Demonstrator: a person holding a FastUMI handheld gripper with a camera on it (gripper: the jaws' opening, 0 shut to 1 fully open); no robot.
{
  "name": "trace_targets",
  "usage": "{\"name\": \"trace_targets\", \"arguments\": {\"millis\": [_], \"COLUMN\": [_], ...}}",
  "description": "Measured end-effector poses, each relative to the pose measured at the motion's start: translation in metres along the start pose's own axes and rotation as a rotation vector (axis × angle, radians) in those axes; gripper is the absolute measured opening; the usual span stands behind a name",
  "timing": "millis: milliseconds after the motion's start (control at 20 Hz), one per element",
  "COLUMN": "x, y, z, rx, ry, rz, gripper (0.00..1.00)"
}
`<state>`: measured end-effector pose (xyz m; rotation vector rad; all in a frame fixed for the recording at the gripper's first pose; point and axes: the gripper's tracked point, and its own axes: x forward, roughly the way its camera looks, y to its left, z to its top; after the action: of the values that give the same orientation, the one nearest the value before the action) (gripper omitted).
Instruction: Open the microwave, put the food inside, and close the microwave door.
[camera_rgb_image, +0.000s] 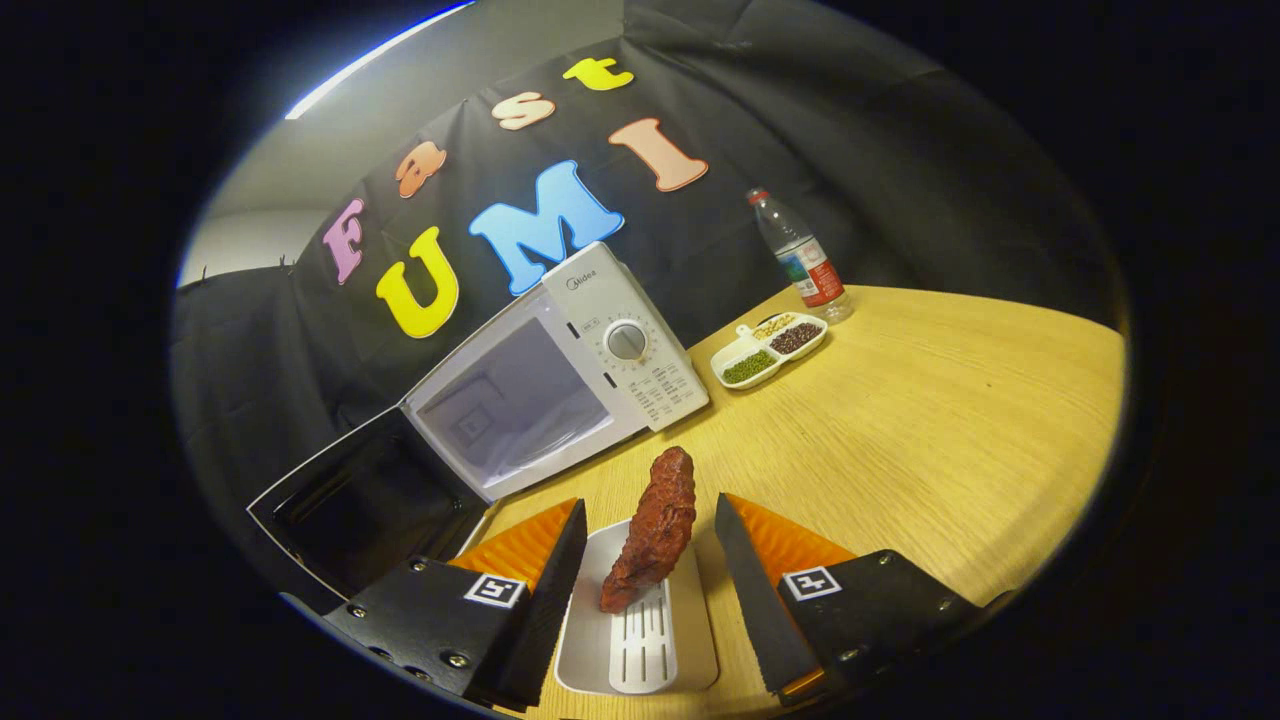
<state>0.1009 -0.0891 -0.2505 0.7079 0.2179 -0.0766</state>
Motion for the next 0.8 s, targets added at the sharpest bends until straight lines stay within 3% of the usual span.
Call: {"name": "trace_targets", "arguments": {"millis": [100, 250, 300, 400, 450, 500, 750, 800], "x": [0.010, 0.021, 0.028, 0.030, 0.032, 0.031, 0.036, 0.030], "y": [0.001, -0.006, -0.005, -0.005, -0.010, -0.005, -0.007, -0.011], "z": [0.002, 0.011, 0.009, 0.003, -0.003, -0.003, -0.006, -0.005], "rx": [0.021, 0.091, 0.114, 0.153, 0.160, 0.178, 0.208, 0.223], "ry": [-0.021, -0.047, -0.029, 0.007, 0.025, 0.028, 0.052, 0.059], "rz": [0.033, 0.040, 0.058, 0.080, 0.086, 0.112, 0.125, 0.116], "gripper": [0.78, 0.61, 0.51, 0.50, 0.44, 0.31, 0.30, 0.22]}}
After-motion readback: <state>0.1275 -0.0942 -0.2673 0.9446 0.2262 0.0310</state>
